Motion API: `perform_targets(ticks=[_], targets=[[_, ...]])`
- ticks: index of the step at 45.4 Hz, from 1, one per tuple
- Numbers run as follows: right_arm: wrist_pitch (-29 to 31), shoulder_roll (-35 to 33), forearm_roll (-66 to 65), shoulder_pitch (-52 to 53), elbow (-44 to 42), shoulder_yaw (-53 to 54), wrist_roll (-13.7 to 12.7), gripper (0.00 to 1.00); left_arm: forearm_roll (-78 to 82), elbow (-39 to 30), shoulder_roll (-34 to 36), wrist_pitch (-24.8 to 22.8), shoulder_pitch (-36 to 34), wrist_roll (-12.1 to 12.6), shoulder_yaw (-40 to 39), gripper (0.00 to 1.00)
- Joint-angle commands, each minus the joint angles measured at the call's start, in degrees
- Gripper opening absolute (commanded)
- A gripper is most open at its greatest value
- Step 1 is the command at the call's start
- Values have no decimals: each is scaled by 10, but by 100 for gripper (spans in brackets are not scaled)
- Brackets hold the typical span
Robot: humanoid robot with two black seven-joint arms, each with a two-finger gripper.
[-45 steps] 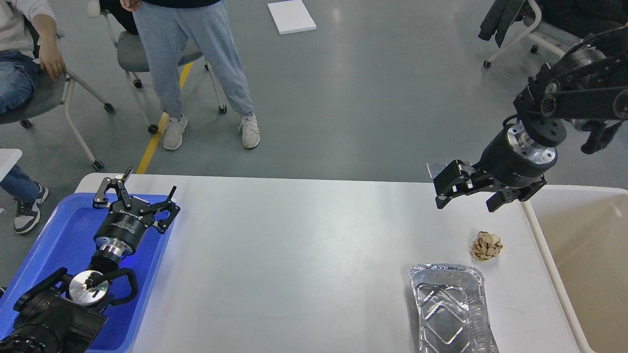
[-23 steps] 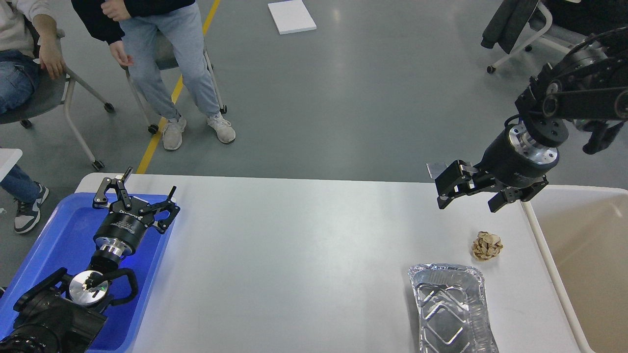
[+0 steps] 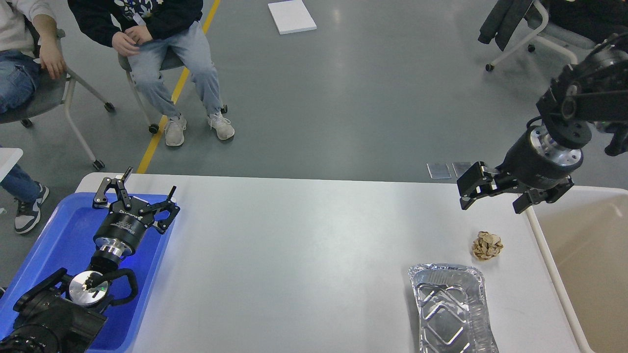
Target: Tidy desktop
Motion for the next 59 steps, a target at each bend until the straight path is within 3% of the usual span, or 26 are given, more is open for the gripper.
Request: perform_targets(ticks=[1, 12, 25, 36, 59], targets=[[-4, -8, 12, -5, -12, -31, -1, 100, 0, 0, 0, 0, 0, 0, 0, 100], [5, -22, 11, -21, 23, -23, -1, 100, 0, 0, 0, 0, 0, 0, 0, 100], [44, -167, 0, -106, 42, 51, -1, 100, 0, 0, 0, 0, 1, -1, 0, 100], [42, -176, -85, -130, 41, 55, -1, 100, 0, 0, 0, 0, 0, -1, 0, 100], [39, -198, -78, -146, 31, 81, -1, 100, -1, 1, 0, 0, 0, -1, -1, 100]])
